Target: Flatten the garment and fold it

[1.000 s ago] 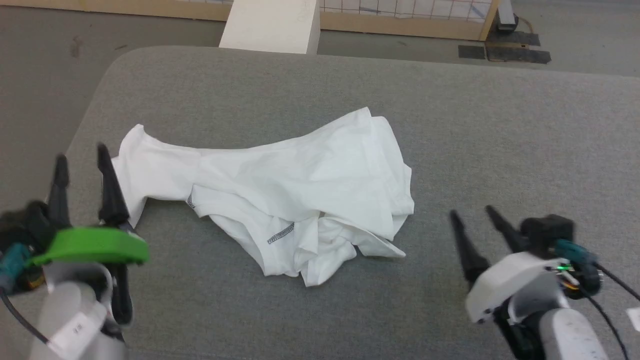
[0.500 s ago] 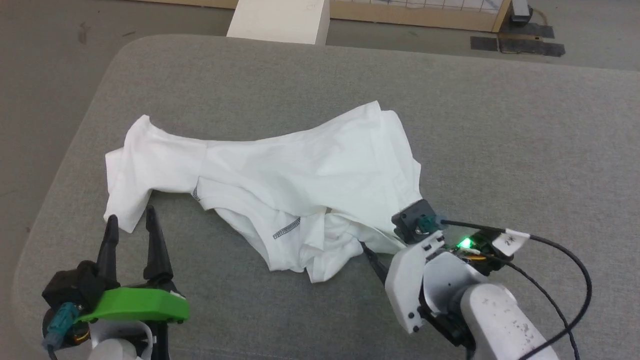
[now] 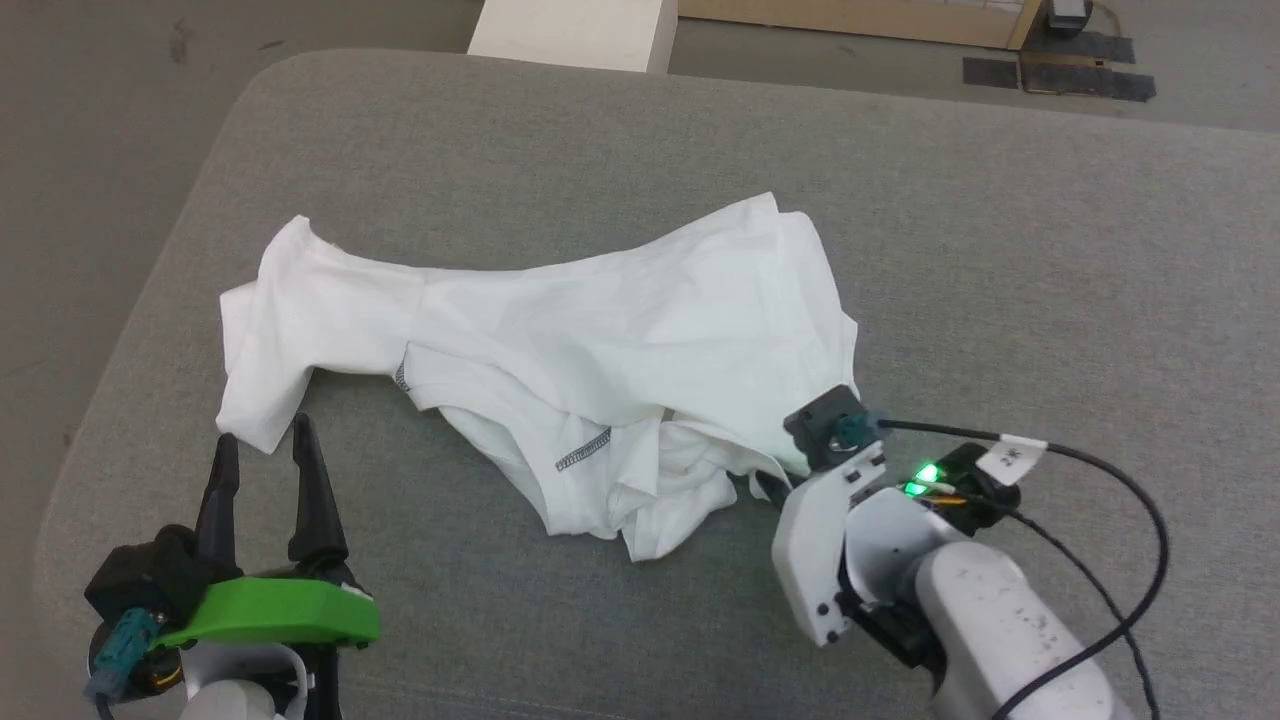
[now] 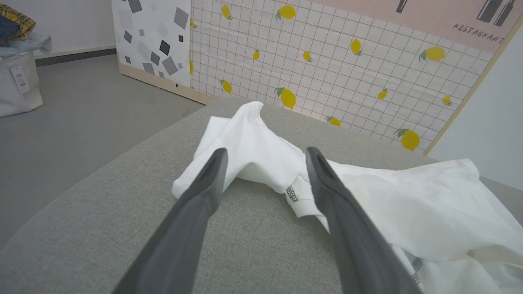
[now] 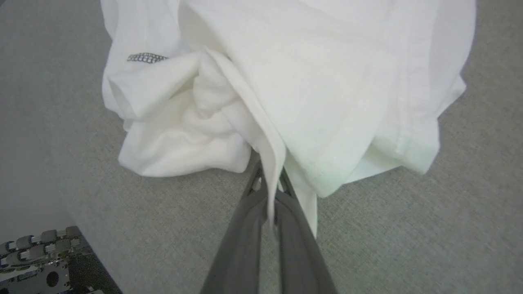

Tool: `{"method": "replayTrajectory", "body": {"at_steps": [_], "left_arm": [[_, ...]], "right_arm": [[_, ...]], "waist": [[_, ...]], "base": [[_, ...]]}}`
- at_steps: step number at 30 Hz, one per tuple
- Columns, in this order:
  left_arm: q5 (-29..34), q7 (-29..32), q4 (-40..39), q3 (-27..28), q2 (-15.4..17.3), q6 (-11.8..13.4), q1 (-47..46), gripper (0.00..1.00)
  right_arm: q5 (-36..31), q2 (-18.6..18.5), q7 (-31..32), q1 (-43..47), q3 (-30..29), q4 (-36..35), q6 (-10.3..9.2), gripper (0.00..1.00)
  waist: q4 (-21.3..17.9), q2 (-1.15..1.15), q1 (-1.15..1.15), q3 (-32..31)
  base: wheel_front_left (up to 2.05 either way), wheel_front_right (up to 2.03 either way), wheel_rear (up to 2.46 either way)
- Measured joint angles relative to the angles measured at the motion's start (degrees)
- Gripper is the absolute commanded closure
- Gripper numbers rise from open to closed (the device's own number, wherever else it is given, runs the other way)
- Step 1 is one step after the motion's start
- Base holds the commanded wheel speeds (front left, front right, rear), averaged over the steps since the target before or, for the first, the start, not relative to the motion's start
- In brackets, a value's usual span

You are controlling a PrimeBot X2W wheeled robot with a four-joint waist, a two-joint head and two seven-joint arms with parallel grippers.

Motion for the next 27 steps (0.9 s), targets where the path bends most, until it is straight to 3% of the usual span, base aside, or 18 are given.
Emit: {"method": "replayTrajectory", "body": {"at_steps": [4, 10, 16, 21, 27], "left_arm": [[0.0, 0.0, 0.09, -0.07, -0.16, 0.0, 0.02, 0.0], [-0.01, 0.0, 0.09, 0.09, -0.34, -0.05, 0.02, 0.0], [-0.02, 0.0, -0.15, 0.05, -0.41, -0.53, -0.09, 0.0], [-0.26, 0.0, 0.03, -0.91, -0.44, -0.99, -1.14, 0.0], [-1.04, -0.03, 0.57, -1.68, -0.45, -0.98, -2.31, 0.0]], "right_arm": [[3.07, -3.85, 0.26, 0.02, -1.77, -3.69, 0.0, 1.0], [5.35, -16.75, 3.89, -0.57, -11.33, -9.75, 0.0, 1.0], [4.52, -27.93, 8.49, -5.22, -21.17, -8.47, 0.0, 1.0], [1.31, -31.92, 10.28, -8.43, -30.71, -4.32, 0.0, 1.0], [-6.59, -34.09, 9.22, -9.52, -46.56, -1.16, 0.0, 1.0]], "waist": [[-0.6, 0.0, 0.0, -0.56], [-1.72, 0.0, 0.0, -0.69], [-2.24, 0.0, 0.0, 0.8], [-1.49, 0.0, 0.0, 2.45], [0.55, 0.0, 0.0, 4.12]], "base": [[0.0, 0.0, 0.0], [0.0, 0.0, 0.0], [0.0, 0.0, 0.0], [0.0, 0.0, 0.0], [0.0, 0.0, 0.0]]}}
